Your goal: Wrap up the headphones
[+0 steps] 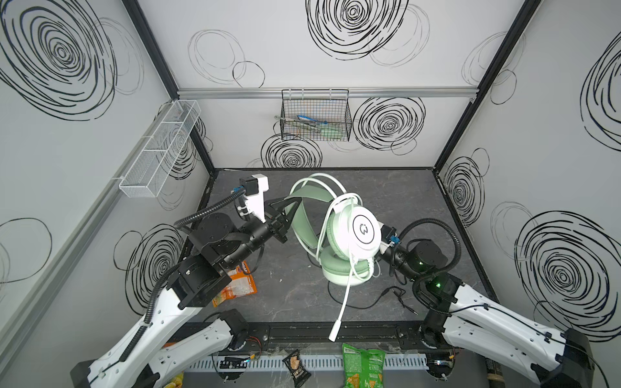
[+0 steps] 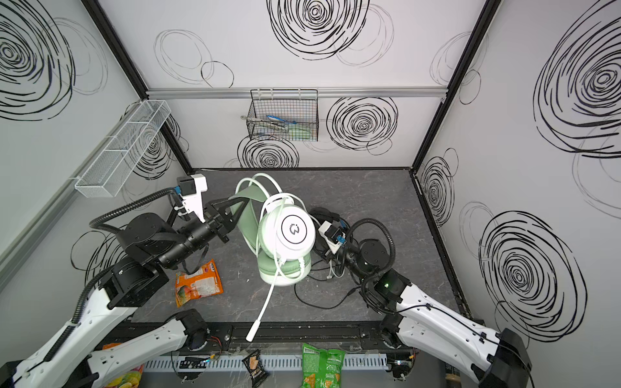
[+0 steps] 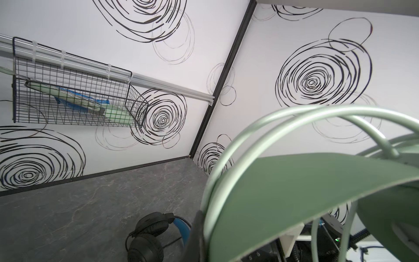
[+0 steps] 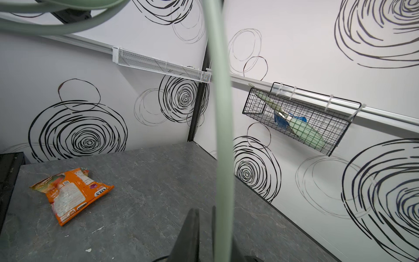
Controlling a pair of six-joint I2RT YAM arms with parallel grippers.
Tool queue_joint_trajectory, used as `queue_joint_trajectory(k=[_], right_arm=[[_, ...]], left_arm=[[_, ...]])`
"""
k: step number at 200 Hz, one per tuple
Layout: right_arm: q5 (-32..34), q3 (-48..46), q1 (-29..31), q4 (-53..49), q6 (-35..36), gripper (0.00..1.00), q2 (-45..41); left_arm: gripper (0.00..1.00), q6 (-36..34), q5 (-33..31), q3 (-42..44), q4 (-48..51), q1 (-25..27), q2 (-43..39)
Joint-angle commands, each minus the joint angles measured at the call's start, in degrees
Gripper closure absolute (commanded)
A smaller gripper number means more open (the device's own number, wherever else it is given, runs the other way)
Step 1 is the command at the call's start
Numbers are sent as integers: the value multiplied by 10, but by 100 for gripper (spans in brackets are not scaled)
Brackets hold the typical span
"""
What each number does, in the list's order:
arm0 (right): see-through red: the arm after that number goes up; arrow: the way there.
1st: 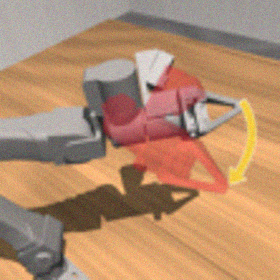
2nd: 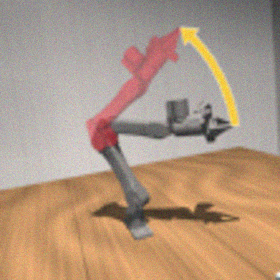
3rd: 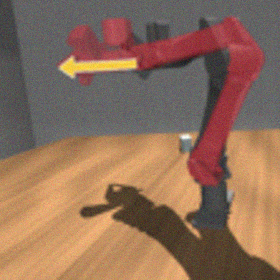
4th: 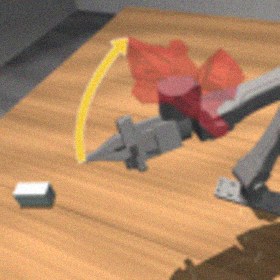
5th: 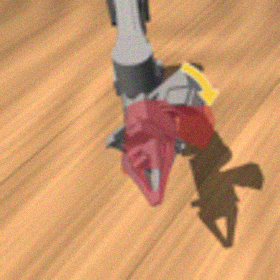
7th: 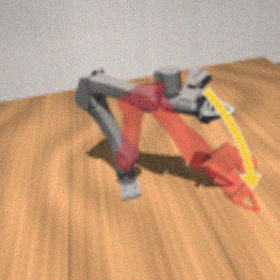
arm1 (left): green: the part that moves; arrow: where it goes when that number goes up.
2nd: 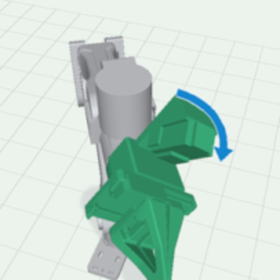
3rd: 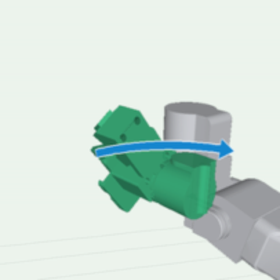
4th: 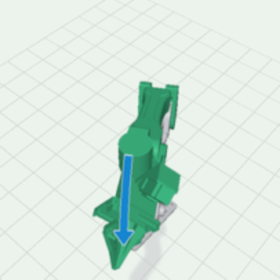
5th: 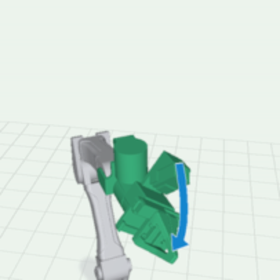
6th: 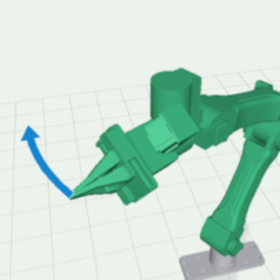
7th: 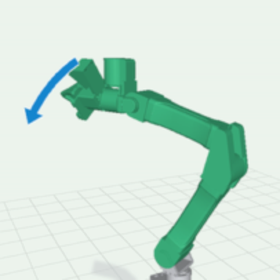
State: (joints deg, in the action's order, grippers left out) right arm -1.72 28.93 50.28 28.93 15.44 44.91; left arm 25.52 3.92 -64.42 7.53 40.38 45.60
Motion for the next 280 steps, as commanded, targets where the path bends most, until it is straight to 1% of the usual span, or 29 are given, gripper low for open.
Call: queue_joint_trajectory(k=[1,21,58,93,125,158,176,210,237,251,269,280], right_arm=[[-10,-9,2,40,-21,86,5],[-8,-13,6,53,-35,88,12],[4,-18,26,73,-45,92,38],[15,-19,56,92,-46,95,65],[39,-21,97,113,-56,98,96],[117,-9,160,115,-58,100,147],[154,0,189,108,-60,100,167],[205,18,239,92,-49,100,200],[245,41,268,62,-45,100,223],[260,54,280,49,-43,100,235],[277,68,291,32,-37,100,248],[289,81,297,17,-34,100,254]], left_arm=[[100,85,24,-33,-122,-11,-2],[100,118,33,-35,-154,-23,0],[100,170,8,-27,-190,-34,5],[100,184,-5,-26,-201,-35,14],[100,190,-51,-22,-197,-36,9],[100,198,-133,-9,-183,-36,2],[100,191,-170,-6,-170,-37,4],[100,151,-240,-7,-157,-45,14],[100,117,-292,-9,-152,-50,32],[100,103,-308,-5,-155,-54,42],[100,71,-342,1,-158,-55,56],[100,39,-370,5,-165,-55,65]])
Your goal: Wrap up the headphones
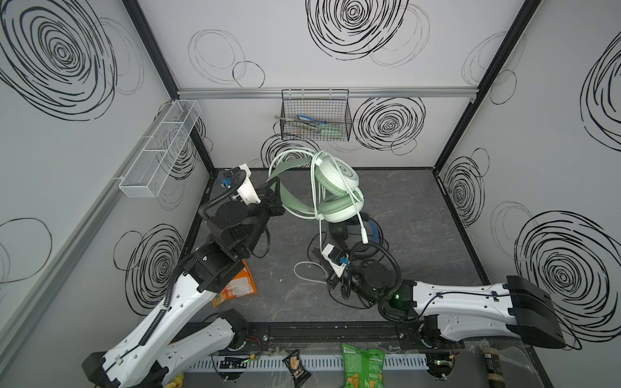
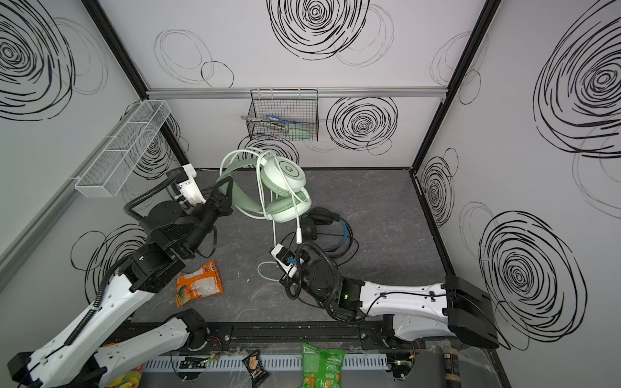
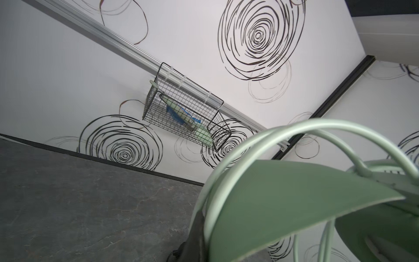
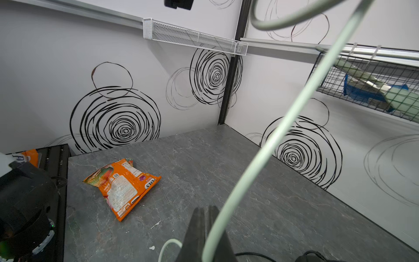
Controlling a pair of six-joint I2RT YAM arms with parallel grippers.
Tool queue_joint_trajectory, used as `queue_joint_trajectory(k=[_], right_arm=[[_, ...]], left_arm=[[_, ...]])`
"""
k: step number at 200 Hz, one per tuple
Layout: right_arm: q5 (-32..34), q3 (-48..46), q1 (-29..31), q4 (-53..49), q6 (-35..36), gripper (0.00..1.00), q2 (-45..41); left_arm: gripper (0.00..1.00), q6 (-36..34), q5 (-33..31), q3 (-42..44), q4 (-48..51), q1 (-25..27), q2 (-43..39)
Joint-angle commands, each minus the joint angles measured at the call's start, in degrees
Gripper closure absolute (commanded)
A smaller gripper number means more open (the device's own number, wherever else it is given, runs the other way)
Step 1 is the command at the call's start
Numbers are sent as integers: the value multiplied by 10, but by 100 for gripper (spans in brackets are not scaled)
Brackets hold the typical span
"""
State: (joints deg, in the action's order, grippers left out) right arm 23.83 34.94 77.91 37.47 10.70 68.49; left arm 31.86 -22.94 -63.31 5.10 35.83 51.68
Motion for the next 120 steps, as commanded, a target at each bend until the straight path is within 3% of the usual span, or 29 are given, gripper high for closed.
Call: queue_joint_trajectory(k=[1,89,120], right_arm=[[34,21,21,-71,13,100,18],[88,123,47,-192,27,100,31],[88,162,47,-241,29,100,25]], left_arm=[[100,-29,-105,-6,-141,-10,4],[100,-339,-310,71,-254,15,33],[100,-488,-375,99,-338,48,41]])
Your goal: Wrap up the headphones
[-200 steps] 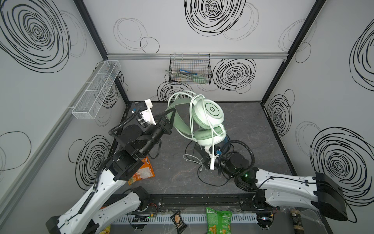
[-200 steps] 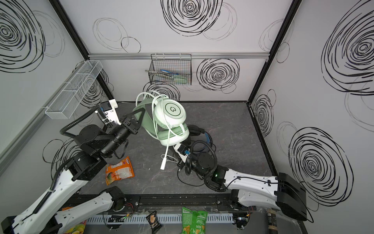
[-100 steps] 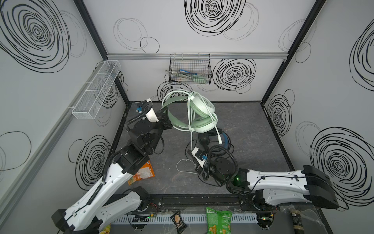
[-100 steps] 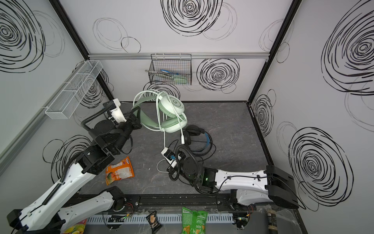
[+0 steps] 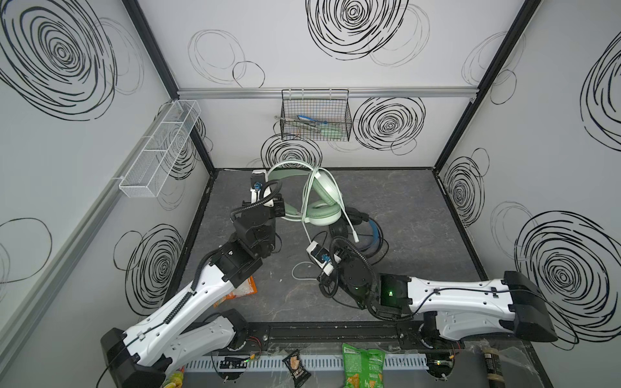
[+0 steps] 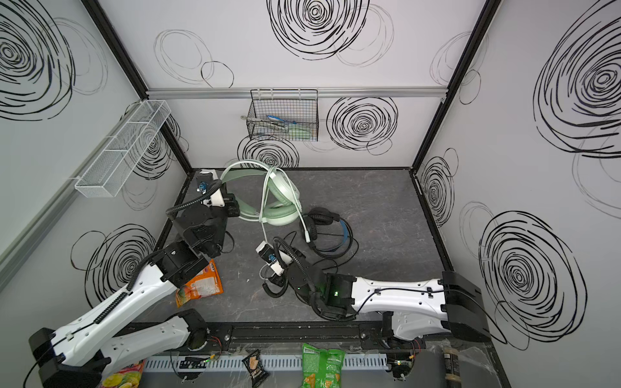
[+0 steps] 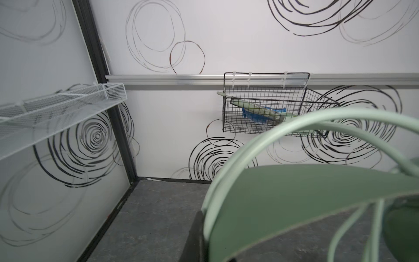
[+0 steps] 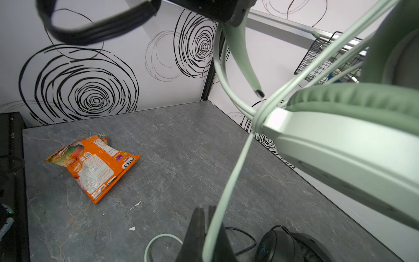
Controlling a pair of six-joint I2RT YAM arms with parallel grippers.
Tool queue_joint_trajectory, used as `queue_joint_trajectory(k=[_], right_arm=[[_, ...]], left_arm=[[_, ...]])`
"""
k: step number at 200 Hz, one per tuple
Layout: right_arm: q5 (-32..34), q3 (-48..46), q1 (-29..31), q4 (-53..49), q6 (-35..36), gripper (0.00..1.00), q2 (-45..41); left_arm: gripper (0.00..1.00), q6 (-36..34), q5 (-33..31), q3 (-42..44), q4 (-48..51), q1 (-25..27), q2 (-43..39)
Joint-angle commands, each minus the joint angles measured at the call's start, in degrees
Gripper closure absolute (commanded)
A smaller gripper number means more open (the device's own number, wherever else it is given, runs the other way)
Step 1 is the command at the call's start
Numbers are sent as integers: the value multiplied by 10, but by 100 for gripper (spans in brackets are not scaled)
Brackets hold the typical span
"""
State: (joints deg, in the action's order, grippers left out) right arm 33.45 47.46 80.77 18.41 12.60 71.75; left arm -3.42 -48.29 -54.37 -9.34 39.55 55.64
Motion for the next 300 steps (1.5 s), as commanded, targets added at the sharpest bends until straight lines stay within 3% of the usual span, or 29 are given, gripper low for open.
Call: queue_joint_trajectory(k=[1,52,100,137,168,241,276,300], right_arm=[[-8,37,19,-52,10,100,-8],[-22,85,18,-120,3,98,-9],[-35,101,17,-176,-42,96,-12],[-72,84,-3,-210,-95,95,-47],[-138,72,-38,-234,-120,92,-88],[-190,101,-103,-373,-87,89,-125],[-213,101,-106,-390,-86,89,-133],[-213,94,-106,-381,-103,89,-136]], left_arm=[[100,-140,-123,11,-196,11,1],[100,-430,-190,64,-434,64,21],[100,-593,-191,76,-565,97,45],[100,-641,-173,76,-562,128,72],[100,-621,-156,63,-474,148,100],[100,-582,-128,68,-355,136,127],[100,-643,-175,75,-473,127,152],[100,-759,-185,84,-643,127,184]])
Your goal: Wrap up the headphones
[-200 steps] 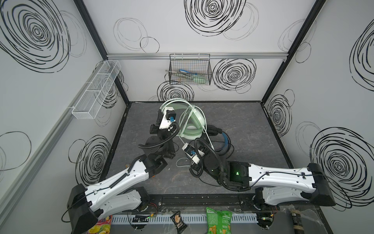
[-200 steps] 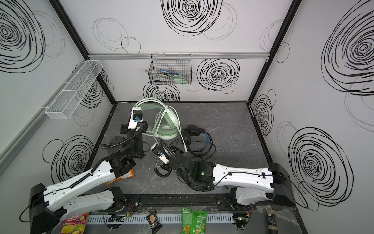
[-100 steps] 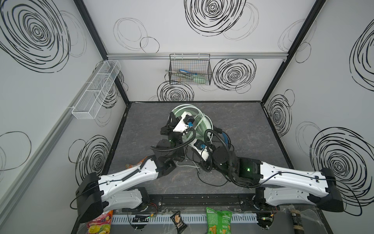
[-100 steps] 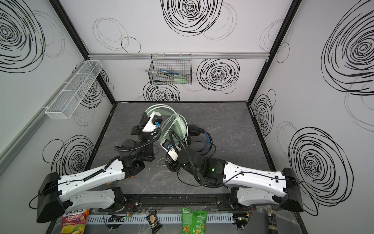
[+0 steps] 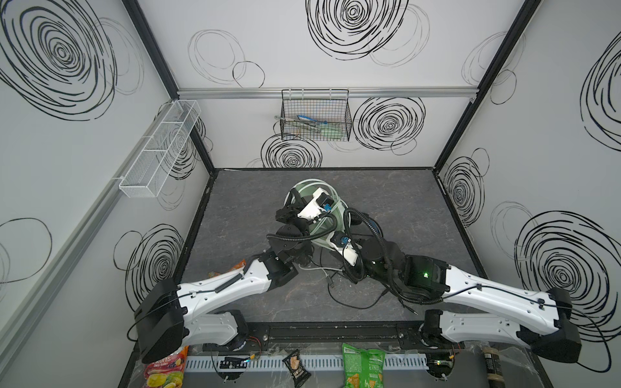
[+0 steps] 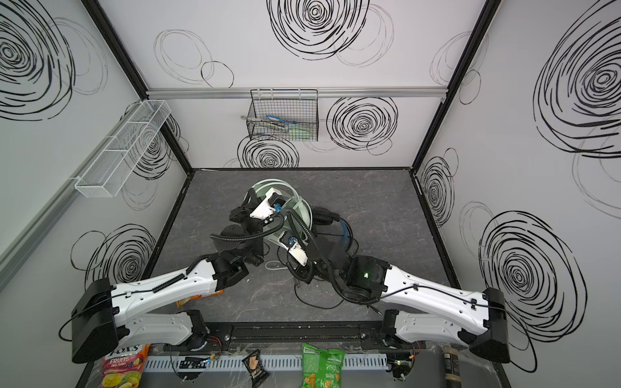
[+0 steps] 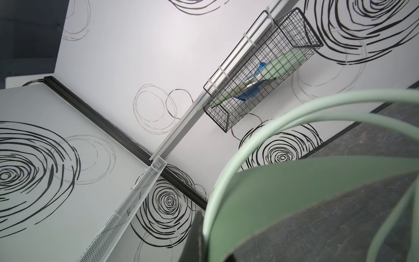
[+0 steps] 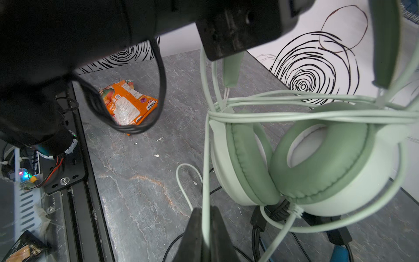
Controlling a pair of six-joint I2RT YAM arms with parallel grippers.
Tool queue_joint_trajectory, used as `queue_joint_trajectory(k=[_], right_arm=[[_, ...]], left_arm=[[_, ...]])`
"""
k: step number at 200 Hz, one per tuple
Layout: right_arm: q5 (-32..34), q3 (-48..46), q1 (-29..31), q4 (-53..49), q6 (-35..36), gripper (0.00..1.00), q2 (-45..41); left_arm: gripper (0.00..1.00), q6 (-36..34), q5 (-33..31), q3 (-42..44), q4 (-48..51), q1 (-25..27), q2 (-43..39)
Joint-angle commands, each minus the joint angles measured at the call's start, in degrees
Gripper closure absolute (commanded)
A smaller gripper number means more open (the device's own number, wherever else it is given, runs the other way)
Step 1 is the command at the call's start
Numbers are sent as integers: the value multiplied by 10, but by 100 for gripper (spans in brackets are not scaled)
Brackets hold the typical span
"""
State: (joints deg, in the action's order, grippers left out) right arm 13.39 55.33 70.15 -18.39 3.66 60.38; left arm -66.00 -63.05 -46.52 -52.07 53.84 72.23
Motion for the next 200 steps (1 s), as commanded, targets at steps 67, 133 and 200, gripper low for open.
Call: queue_joint_trajectory(k=[67,133,200], right_arm=[[66,31,-9,-88,-15,90,-31],[218,54,-10,-174,0,90,-38],[175,53,-10,-176,-43,90,-75]], left_arm=[[100,-287,-30,0,-389,-3,78],[100,-181,-48,22,-222,16,25],[100,-280,-81,32,-375,0,46]])
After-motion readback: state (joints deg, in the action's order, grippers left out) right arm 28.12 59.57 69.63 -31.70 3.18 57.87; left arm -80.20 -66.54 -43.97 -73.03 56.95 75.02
